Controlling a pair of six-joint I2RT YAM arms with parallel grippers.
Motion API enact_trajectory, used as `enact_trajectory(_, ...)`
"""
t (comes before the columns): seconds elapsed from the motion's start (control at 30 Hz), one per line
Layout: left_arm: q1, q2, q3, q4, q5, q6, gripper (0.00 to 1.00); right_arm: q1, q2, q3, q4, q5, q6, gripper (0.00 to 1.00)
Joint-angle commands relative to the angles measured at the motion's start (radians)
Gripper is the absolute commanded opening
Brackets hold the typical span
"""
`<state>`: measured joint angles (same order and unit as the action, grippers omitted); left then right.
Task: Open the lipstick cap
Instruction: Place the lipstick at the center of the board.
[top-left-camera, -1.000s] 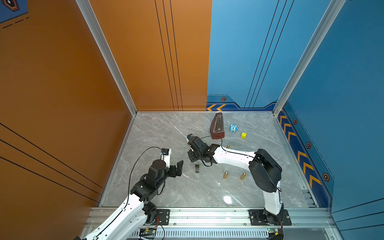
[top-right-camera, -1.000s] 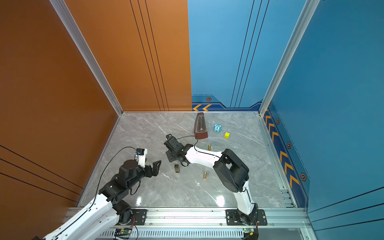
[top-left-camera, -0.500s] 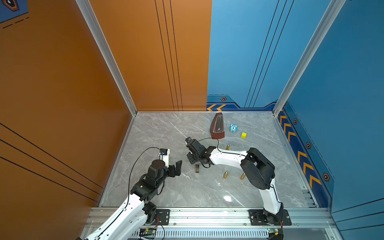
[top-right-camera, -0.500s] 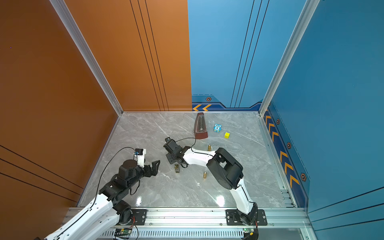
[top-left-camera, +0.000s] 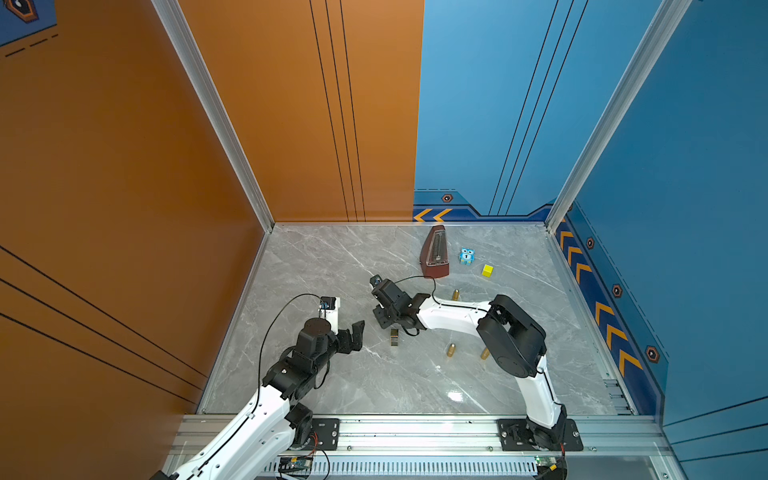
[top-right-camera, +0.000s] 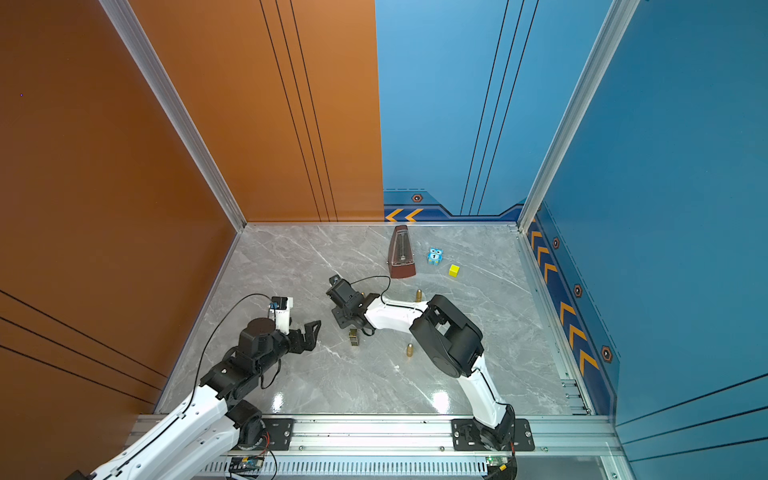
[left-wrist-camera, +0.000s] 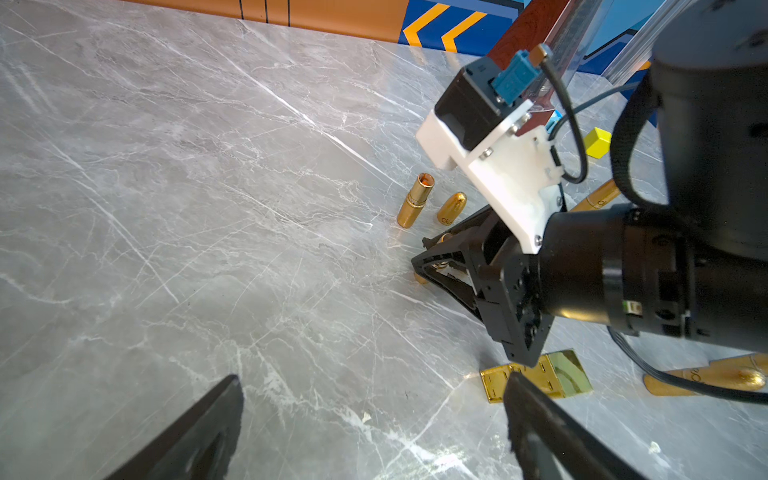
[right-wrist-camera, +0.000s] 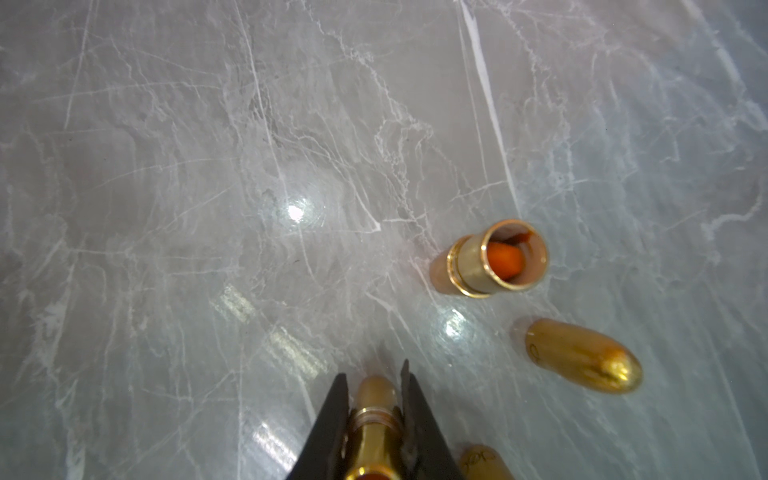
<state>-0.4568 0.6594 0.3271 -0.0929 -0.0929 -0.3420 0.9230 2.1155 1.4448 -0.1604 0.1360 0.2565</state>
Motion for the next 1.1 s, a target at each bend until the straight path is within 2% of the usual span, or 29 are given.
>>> enact_trajectory(0.0,0.013,-0.004,-0.014,0.022,0.022,-0.011,0.99,-0.001,0.032,0.012,-0.011,0.015,-0.023,0.19)
enact_trajectory(0.37,0.019,0.002,-0.008,0.022,0.03,-0.011,0.98,0.0,0.028,0.032,-0.027,0.008,-0.028,0.32)
enact_trajectory(0.63,0.021,0.008,0.005,0.016,0.035,-0.009,0.99,0.0,-0.014,0.043,-0.045,0.003,-0.023,0.38)
enact_trajectory(1.07,0.008,0.066,0.1,-0.009,0.083,-0.001,0.99,-0.042,-0.279,-0.035,-0.164,-0.03,0.049,0.5)
